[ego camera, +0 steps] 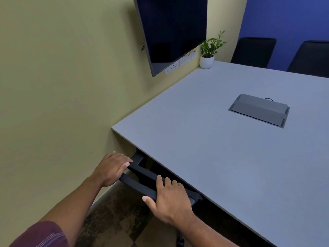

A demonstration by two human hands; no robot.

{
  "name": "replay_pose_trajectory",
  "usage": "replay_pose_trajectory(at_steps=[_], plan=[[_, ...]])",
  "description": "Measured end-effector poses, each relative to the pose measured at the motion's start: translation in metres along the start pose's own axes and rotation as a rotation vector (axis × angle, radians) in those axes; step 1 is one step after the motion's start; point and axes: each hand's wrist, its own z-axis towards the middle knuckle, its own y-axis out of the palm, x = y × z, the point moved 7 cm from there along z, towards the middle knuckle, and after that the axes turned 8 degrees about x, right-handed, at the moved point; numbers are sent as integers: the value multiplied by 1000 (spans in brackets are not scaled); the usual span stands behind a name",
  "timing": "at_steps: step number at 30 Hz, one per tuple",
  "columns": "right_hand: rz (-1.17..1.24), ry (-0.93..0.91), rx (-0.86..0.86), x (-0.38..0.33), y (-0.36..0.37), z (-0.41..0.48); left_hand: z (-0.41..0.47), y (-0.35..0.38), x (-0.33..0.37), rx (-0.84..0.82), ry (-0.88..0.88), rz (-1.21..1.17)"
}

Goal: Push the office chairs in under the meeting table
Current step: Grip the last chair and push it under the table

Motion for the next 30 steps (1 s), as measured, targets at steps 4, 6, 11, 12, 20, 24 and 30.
replay_pose_trajectory(at_steps=[4, 6, 11, 12, 20, 24, 30], plan=[[2, 44, -2, -6, 0, 20, 25, 1, -14, -4, 43, -16], [2, 60, 4, -8, 1, 30, 36, 2, -19, -3, 67, -26], [-11, 85, 26, -8, 0, 50, 63, 3, -27, 19, 113, -49], [-14, 91, 26, -7, 0, 53, 67, 3, -29, 29, 124, -47], [11, 148, 54, -15, 1, 77, 96, 7, -47, 40, 205, -49], [21, 177, 67, -17, 3, 85, 107, 8, -53, 44, 239, -31], [35, 182, 73, -18, 5, 88, 112, 9, -57, 70, 279, -24]])
